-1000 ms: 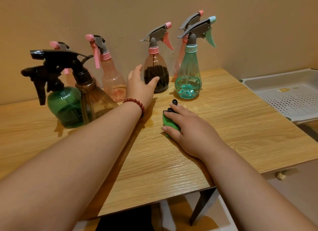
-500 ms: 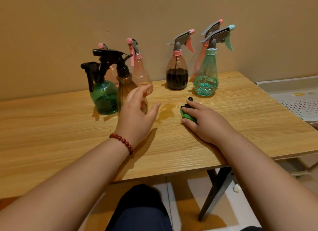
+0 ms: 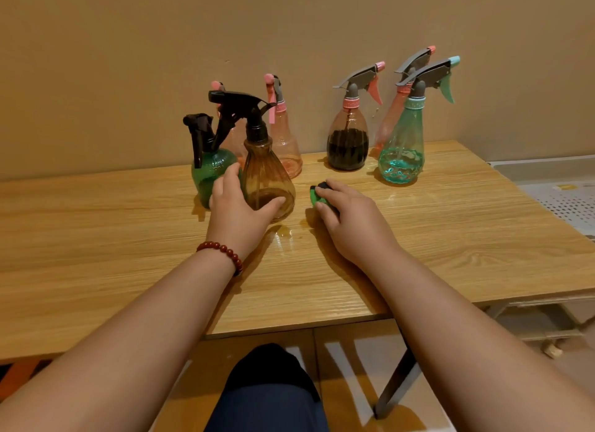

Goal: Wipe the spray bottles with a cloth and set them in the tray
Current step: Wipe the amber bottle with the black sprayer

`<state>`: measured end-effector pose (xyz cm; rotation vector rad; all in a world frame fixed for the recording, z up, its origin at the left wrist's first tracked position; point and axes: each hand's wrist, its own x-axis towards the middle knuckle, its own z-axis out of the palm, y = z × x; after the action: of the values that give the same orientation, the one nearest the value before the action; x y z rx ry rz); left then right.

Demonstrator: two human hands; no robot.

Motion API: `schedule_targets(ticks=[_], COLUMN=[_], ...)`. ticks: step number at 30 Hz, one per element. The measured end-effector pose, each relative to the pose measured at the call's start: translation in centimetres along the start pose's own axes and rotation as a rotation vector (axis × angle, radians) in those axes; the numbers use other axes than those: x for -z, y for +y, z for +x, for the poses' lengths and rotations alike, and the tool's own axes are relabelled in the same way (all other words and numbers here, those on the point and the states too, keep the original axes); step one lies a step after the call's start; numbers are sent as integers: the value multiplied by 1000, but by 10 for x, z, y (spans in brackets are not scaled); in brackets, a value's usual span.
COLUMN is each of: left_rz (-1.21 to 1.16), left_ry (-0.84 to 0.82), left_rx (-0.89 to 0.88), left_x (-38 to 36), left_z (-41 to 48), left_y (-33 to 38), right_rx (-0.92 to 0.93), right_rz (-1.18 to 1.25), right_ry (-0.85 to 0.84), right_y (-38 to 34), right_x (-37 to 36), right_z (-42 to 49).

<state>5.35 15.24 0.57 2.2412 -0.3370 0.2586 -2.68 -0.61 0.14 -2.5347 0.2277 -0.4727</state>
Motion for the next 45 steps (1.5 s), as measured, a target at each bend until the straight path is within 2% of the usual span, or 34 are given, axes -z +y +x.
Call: schedule_targets(ticks=[4, 9, 14, 18, 22, 26, 31, 33, 37, 45], left_rz=[-17, -60, -110, -390, -628, -763, -781, -761, -674, -699], left_ry=[-30, 26, 41, -27, -130, -220, -186, -175, -166, -131], left_rx=[21, -5, -130, -62, -91, -141, -204, -235, -307, -326], left_x=[-7, -12, -13, -11, -8, -5, -2, -3, -5, -3], left_z=[9, 12, 7, 4, 2, 1, 0, -1, -3, -2], left_y=[-6, -12, -9, -8, -8, -9, -9, -10, -10, -11], right_rx=[34, 54, 67, 96, 120, 162, 333, 319, 168, 257], right_rz=[75, 182, 288, 483, 646, 592, 444, 453, 621, 455], right_ry=[46, 132, 194, 276, 236, 261, 313, 286, 213, 194], right_y=[-10, -13, -11, -20, -32, -39, -39, -38, -43, -41], right_x=[-8, -21, -23, -13, -15, -27, -29, -26, -18, -26], right_z=[8, 15, 18, 20, 22, 18, 12, 14, 24, 8])
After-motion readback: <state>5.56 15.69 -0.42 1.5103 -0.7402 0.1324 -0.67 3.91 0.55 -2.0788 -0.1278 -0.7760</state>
